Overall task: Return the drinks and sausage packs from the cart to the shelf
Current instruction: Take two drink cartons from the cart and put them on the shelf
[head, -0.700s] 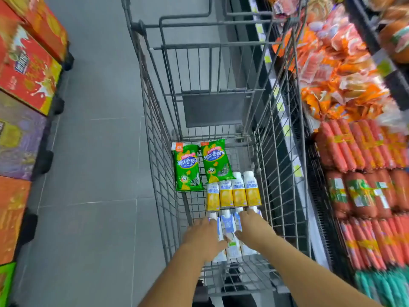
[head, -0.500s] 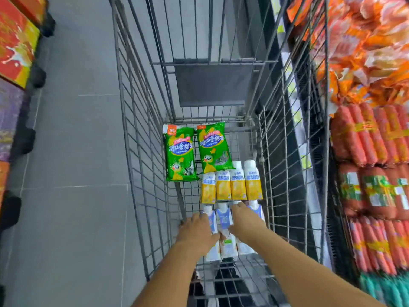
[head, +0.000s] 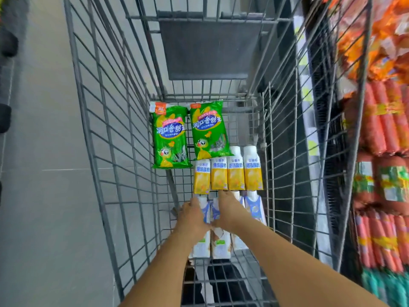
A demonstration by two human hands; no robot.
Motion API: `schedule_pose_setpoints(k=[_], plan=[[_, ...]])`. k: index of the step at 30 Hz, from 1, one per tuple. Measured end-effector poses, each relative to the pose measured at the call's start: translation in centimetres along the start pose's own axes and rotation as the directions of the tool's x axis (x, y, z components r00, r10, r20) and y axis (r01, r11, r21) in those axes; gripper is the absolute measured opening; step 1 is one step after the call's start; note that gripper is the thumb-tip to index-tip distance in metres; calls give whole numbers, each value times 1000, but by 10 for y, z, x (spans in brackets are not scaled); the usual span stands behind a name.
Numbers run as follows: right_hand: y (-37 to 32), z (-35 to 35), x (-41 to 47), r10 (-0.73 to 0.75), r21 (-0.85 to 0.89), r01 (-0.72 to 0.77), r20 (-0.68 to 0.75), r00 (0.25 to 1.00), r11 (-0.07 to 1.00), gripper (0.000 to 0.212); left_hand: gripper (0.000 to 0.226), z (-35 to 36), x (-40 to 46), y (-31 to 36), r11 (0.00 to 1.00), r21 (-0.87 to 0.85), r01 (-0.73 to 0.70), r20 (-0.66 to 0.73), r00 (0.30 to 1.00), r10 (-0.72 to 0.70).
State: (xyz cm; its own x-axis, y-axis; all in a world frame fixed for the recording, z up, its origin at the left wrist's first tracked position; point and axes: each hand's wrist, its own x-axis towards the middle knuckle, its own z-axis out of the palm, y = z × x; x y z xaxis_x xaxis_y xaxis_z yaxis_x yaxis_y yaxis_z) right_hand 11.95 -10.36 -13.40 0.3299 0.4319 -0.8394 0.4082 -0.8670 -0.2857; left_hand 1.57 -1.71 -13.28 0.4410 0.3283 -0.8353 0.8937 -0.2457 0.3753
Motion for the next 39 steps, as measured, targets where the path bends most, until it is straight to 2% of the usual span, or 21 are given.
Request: schedule_pose_setpoints(k=[3, 8, 12, 15, 17, 19, 21, 25, 28, 29, 31, 32, 34, 39], plan=[[-2, -12, 1, 3, -128, 4, 51, 999, 992, 62, 78, -1, 0, -2, 998, -59, 10, -10, 1000, -10], [-4, -19, 0, -21, -168, 36, 91, 996, 985, 67, 72, -3, -6, -2, 995, -81, 64, 11, 998, -63], [-5, -32, -5, 20, 26, -22, 70, 997, 999, 82, 77, -11, -9, -3, 988, -148, 55, -10, 998, -57], [-6, -33, -10, 50, 220, -38, -48, 998, 975, 68, 72, -18, -8, -2, 967, -246, 59, -64, 995, -77], [-5, -28, -15, 78, 385, -30, -110, 991, 922, 65, 71, -20, -7, 2, 958, -278, 68, -95, 991, -98], [-5, -19, -19, 94, 545, -12, -124, 988, 838, 77, 68, -20, -6, 2, 944, -321, 72, -110, 987, -113], [-6, -8, -23, 105, 639, 9, -141, 984, 769, 80, 64, -19, -6, 2, 938, -338, 78, -117, 985, -124], [-6, -6, -28, 184, 733, -21, -143, 973, 680, 66, 60, -28, -16, 9, 929, -359, 91, -115, 983, -140], [-6, -25, -36, 184, 874, 28, -133, 974, 485, 54, 42, -45, -29, 23, 889, -455, 56, -111, 987, -120], [-7, -34, -41, 165, 905, 49, -130, 978, 423, 60, 34, -54, -35, 29, 868, -496, 33, -110, 989, -101], [-13, -55, -52, 142, 937, 69, -125, 982, 341, 85, 30, -73, -49, 42, 833, -552, -21, -113, 992, -50], [-18, -66, -61, 117, 939, 92, -137, 984, 333, 89, 32, -85, -58, 50, 824, -565, -51, -118, 993, -20], [-30, -92, -85, 44, 924, 151, -177, 983, 351, 83, 36, -110, -78, 68, 805, -581, -118, -137, 989, 46], [-53, -150, -165, -29, 899, 290, -297, 954, 329, 44, 41, -176, -136, 111, 752, -606, -258, -164, 966, 199]])
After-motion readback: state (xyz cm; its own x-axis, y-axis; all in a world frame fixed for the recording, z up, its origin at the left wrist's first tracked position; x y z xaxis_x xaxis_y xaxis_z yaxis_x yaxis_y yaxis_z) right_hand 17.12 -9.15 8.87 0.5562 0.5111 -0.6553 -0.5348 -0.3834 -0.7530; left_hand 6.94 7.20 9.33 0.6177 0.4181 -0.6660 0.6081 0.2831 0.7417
